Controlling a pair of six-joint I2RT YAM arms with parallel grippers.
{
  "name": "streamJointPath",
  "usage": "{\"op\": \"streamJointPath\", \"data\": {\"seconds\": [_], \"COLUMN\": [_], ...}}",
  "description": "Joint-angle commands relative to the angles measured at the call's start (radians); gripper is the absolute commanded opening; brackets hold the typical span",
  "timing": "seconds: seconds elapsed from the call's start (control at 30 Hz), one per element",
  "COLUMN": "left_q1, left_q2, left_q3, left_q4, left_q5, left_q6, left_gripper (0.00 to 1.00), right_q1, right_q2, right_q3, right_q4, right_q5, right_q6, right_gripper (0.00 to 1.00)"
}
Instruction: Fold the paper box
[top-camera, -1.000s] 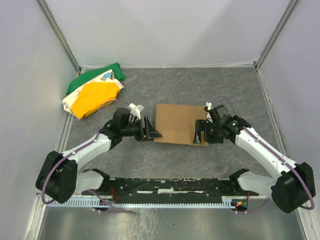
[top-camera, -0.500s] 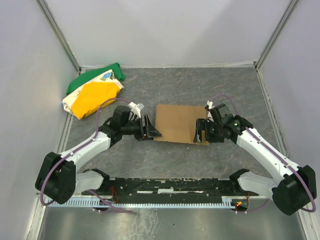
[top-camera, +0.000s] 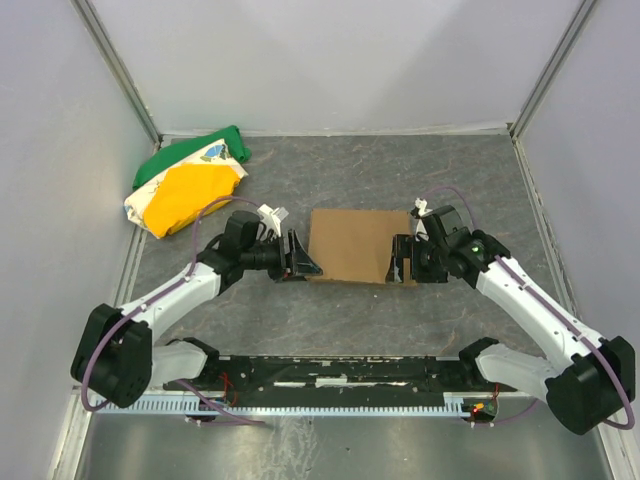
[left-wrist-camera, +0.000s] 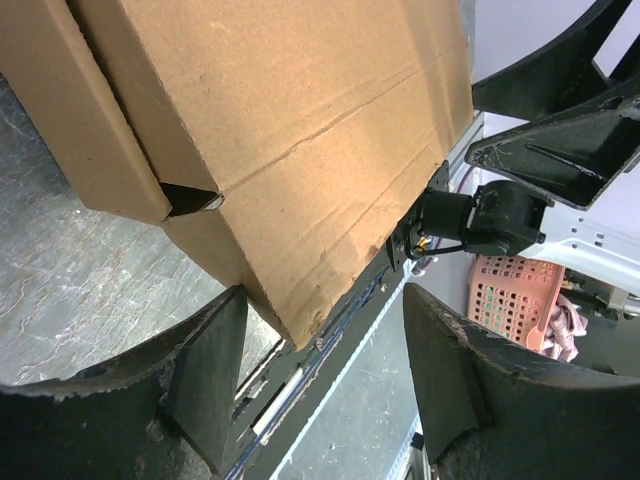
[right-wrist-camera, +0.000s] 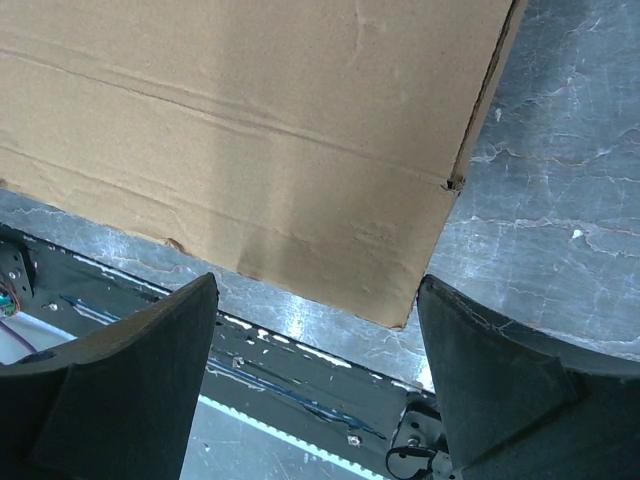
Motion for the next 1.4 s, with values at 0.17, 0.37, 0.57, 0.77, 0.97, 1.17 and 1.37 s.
{"op": "streamJointPath", "data": {"seconds": [0.17, 0.37, 0.57, 0.77, 0.97, 1.17, 1.37], "left_q1": [-0.002, -0.002, -0.002, -0.002, -0.002, -0.002, -0.001], "left_q2": [0.019, 0.040, 0.069, 0.084, 0.083, 0.081, 0.053], "left_q3": [-0.041, -0.052, -0.081, -0.079, -0.078, -0.076, -0.052], "left_q4": [0.086, 0.020, 0.050, 0.051, 0.048, 0.054, 0.055], "left_q5": [0.071, 0.028, 0.008, -0.026, -0.033, -0.021, -0.003], "left_q6": [0.001, 0.078, 0.078, 0.079, 0.080, 0.073, 0.051], "left_gripper": [0.69, 0.69, 0.69, 0.67, 0.67, 0.67, 0.66], "right_q1": [0.006, 0.006, 0.007, 0.007, 0.006, 0.006, 0.007], "right_q2": [-0.012, -0.011, -0.002, 0.021, 0.028, -0.017, -0.034], "right_q3": [-0.001, -0.034, -0.080, -0.102, -0.105, -0.066, -0.022], "right_q4": [0.062, 0.058, 0.086, 0.101, 0.121, 0.095, 0.066], "right_q5": [-0.046, -0.035, -0.019, -0.005, -0.045, -0.074, -0.102], "right_q6": [0.011, -0.004, -0.011, -0.014, -0.009, 0.005, 0.016], "right_gripper": [0.88, 0.88, 0.87, 0.86, 0.81, 0.80, 0.81]}}
